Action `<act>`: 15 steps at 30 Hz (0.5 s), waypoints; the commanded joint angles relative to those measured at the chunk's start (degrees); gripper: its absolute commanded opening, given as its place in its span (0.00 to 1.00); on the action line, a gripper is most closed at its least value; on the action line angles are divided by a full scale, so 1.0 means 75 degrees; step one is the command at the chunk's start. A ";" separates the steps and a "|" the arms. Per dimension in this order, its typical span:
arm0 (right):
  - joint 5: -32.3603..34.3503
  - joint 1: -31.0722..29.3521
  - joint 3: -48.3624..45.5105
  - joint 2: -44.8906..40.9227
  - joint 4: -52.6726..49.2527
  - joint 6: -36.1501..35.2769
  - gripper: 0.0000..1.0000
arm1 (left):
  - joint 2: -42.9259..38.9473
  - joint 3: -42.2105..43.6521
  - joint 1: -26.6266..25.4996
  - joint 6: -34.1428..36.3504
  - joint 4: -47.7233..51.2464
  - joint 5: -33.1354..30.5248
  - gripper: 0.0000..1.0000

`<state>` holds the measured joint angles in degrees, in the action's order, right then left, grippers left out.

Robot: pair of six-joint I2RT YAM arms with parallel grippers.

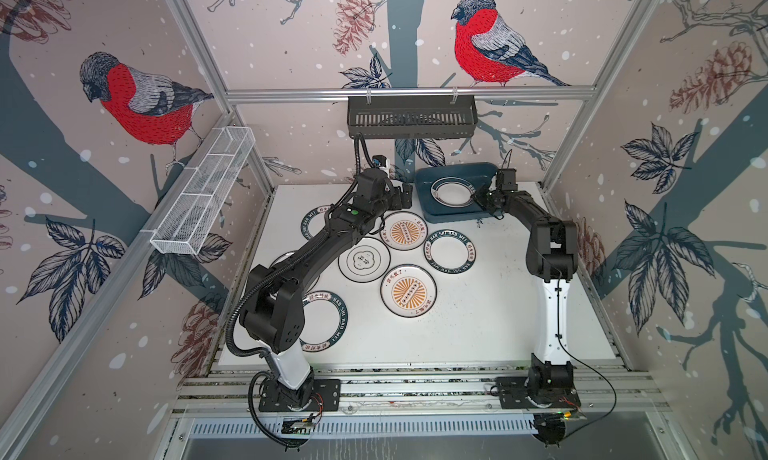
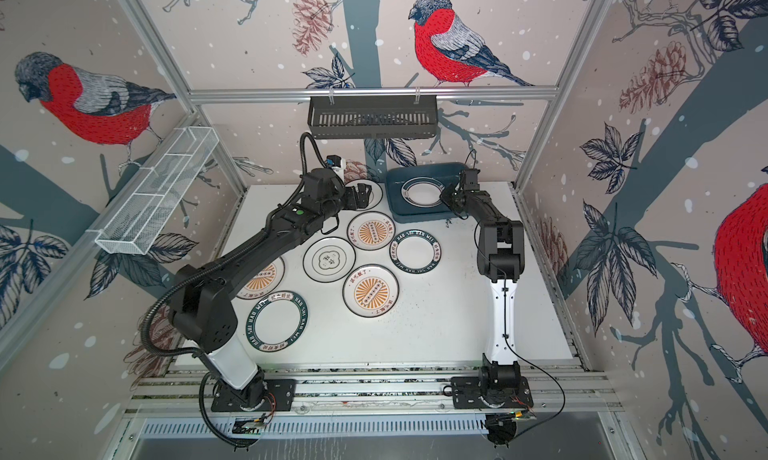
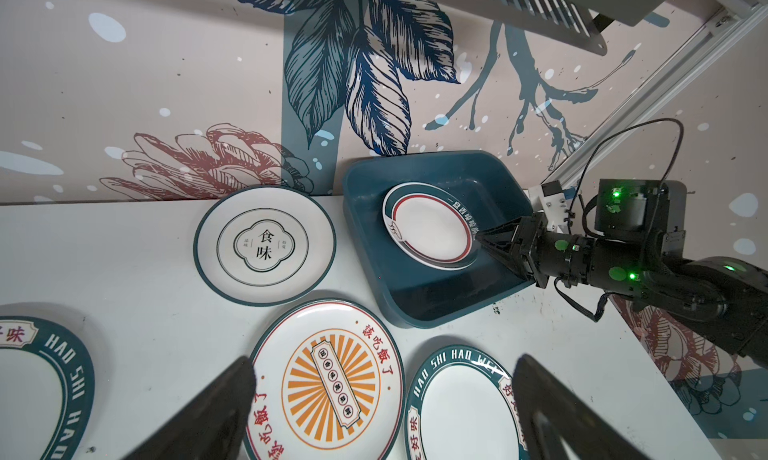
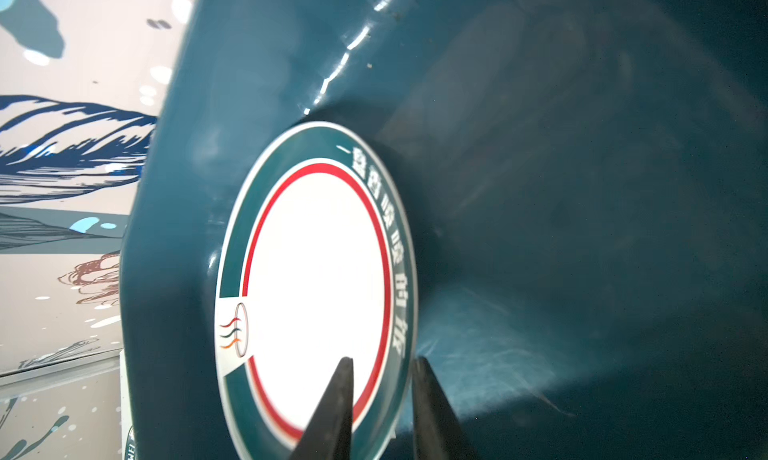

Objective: Place the plates into the plastic bin on the countertop
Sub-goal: 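Lower the plate into the teal bin and open the right gripper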

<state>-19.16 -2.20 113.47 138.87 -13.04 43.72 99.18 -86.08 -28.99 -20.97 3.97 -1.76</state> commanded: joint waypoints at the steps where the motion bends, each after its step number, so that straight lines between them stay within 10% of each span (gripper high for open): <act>1: 0.0096 0.0033 0.0078 -0.0011 -0.0218 -0.0051 0.34 | -0.0031 -0.0028 0.0029 0.0045 0.0033 -0.0199 0.96; 15: 0.0697 -0.0297 0.0162 -0.1022 0.0052 -0.1154 0.53 | -0.0225 0.0206 0.0046 0.0007 -0.0163 -0.0050 0.96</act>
<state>-16.29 -3.62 114.32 133.14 -13.91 38.54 98.37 -84.75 -28.69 -20.99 4.58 -2.59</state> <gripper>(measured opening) 0.526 0.963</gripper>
